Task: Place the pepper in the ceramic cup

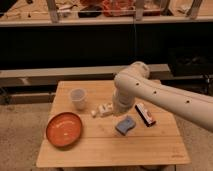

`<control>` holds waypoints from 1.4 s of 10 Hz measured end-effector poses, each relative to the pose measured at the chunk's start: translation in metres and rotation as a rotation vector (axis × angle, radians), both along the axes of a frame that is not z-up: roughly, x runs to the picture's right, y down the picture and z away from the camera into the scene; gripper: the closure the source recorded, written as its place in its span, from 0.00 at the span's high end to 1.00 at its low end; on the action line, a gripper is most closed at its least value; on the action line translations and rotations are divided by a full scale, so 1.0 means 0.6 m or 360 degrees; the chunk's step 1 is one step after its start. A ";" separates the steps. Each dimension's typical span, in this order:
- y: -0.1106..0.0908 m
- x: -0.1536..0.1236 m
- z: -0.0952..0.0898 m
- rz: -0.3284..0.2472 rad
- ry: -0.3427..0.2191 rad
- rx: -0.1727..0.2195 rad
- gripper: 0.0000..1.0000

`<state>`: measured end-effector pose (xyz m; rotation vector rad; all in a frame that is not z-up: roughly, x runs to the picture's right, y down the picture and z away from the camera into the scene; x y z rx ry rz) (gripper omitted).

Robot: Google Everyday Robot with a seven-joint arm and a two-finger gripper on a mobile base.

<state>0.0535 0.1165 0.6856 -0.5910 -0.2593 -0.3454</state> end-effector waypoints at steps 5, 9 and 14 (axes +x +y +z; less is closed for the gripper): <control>-0.044 -0.039 0.010 -0.0035 0.0028 0.0019 0.04; -0.075 -0.067 0.018 -0.0061 0.0038 0.0036 0.35; -0.093 -0.120 0.033 -0.0126 0.0017 0.0052 0.78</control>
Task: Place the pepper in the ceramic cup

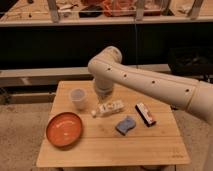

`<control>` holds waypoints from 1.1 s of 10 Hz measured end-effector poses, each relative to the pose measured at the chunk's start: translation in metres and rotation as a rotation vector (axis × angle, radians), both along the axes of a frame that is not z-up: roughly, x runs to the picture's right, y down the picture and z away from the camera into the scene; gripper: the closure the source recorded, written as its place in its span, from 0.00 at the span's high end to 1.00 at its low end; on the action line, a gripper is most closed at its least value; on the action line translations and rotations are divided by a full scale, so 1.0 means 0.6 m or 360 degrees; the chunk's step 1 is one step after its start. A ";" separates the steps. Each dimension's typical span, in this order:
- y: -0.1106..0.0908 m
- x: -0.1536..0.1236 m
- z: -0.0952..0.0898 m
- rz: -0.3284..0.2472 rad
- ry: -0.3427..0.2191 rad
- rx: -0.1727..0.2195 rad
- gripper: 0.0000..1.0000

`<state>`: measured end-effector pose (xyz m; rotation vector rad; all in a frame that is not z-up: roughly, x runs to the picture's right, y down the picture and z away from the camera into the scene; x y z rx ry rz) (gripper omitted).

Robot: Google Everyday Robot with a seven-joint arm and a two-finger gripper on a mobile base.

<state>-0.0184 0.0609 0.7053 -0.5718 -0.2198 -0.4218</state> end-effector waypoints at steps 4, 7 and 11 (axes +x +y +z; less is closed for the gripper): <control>-0.009 -0.035 0.008 -0.0047 -0.0021 0.0011 0.57; -0.015 -0.057 0.021 -0.0078 -0.0039 0.0025 0.30; 0.015 -0.026 0.032 -0.0096 -0.0053 0.0017 0.46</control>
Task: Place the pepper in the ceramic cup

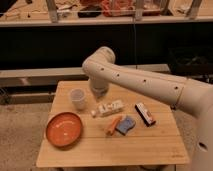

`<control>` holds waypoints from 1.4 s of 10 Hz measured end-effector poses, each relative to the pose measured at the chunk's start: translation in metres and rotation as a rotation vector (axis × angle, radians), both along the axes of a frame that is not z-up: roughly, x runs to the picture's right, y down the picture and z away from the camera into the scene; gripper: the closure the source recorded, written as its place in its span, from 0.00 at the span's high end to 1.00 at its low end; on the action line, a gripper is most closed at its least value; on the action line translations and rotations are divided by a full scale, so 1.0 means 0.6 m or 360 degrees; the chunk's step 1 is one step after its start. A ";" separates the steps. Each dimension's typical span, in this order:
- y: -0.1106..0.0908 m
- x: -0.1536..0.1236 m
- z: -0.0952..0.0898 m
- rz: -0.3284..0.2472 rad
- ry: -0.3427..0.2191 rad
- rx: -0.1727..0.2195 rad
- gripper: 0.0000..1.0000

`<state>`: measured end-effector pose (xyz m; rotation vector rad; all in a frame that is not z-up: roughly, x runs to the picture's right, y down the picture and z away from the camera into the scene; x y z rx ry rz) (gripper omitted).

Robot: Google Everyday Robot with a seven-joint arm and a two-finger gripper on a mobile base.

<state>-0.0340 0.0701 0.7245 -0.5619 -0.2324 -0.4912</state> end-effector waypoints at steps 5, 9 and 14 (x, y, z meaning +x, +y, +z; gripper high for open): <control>0.015 0.003 0.016 -0.0047 -0.0019 0.0011 0.80; 0.034 0.001 0.032 -0.0081 -0.0058 0.0004 0.80; 0.065 0.038 0.035 -0.0154 -0.0153 0.0007 0.80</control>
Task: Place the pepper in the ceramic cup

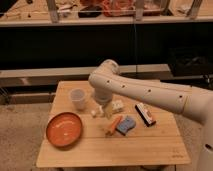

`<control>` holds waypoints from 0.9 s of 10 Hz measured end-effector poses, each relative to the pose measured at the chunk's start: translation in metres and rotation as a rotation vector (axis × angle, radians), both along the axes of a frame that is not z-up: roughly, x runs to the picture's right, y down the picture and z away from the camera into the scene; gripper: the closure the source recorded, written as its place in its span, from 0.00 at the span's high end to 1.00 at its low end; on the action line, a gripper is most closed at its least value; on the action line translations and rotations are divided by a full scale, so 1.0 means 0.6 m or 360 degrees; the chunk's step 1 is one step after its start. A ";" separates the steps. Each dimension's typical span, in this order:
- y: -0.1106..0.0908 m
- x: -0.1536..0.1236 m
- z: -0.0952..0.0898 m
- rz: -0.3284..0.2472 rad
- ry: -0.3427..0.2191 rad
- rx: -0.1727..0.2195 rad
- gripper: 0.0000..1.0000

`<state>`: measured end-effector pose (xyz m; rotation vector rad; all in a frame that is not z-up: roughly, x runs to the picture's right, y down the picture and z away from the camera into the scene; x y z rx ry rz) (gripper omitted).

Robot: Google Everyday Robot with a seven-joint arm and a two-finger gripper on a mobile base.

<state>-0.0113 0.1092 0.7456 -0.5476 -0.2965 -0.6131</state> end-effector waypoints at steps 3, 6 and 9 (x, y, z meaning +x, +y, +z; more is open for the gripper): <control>0.013 0.018 0.000 -0.0005 -0.0038 0.0011 0.80; 0.035 0.054 0.020 0.0001 -0.0037 0.0012 0.80; 0.069 0.065 0.025 -0.0017 -0.0065 -0.0004 0.80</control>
